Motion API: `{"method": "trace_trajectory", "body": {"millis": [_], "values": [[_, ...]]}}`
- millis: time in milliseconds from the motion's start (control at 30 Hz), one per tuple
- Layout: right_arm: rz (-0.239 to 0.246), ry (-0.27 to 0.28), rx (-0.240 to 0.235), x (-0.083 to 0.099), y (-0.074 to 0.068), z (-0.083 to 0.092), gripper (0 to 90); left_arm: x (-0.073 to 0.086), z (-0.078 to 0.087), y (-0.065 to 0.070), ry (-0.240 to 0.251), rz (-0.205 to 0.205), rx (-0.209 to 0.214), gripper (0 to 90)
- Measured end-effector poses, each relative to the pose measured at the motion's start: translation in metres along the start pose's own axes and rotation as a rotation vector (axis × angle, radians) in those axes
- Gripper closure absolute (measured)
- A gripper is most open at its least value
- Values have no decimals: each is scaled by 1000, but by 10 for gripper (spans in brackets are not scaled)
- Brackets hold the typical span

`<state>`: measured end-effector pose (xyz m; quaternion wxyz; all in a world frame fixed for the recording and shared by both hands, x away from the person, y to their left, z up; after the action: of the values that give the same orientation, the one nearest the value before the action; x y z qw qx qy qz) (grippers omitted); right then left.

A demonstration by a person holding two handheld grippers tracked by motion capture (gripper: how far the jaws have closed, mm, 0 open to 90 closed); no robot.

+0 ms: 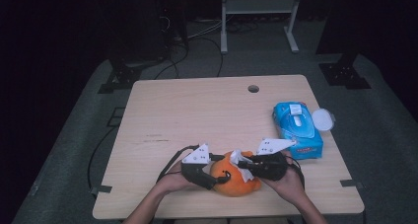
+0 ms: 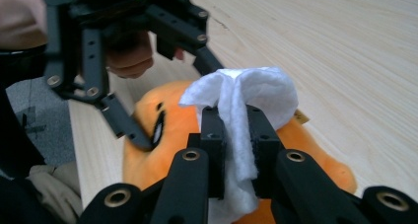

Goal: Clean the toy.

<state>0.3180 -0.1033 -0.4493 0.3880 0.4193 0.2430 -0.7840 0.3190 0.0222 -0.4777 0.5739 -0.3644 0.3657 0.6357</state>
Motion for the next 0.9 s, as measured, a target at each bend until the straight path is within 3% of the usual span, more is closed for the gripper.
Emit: {"method": "trace_trajectory", "body": {"millis": [100, 133, 267, 367, 400, 433, 467, 500, 533, 567, 767, 900], "values": [[-11, 1, 15, 0, 6, 1, 803, 0, 0, 2, -3, -26, 4, 308], [-22, -2, 53, 3, 17, 4, 803, 0, -1, 4, -6, -43, 3, 308], [-67, -20, 71, 14, 34, 10, 803, 1, -1, 7, -16, -76, 6, 309], [-77, -13, 62, 14, 31, 13, 803, 1, -2, 9, -31, -107, 9, 310], [-57, -1, 52, 9, 23, 14, 803, 0, -4, 12, -37, -141, 11, 310], [-51, 8, 35, 5, 18, 13, 803, 0, -4, 12, -37, -141, 11, 311], [-42, 10, 21, 2, 12, 11, 803, -2, -7, 16, -51, -182, 11, 311], [-42, 10, 21, 2, 12, 11, 803, -2, -7, 16, -51, -182, 11, 311], [-13, 5, 15, -2, 3, 4, 803, -3, -9, 20, -74, -221, 4, 311], [-4, 1, 19, -2, 2, 2, 803, -2, -8, 20, -83, -228, -3, 311], [-37, 4, 43, 2, 16, 2, 803, -2, -8, 19, -67, -220, 2, 312], [-77, -9, 81, 13, 33, 10, 803, 1, -4, 15, -57, -178, 4, 312]]}}
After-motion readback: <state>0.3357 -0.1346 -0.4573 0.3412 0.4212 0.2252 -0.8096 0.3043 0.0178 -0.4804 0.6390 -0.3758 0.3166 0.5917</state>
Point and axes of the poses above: each handheld gripper's, and its own axes: z roughly backward along the jaws, x roughly out of its underside, y roughly to its right, the point moved 8 cm from there along -z, roughly forward along the jaws, and after that the axes turned 6 degrees about x, right-handed, at the moved point
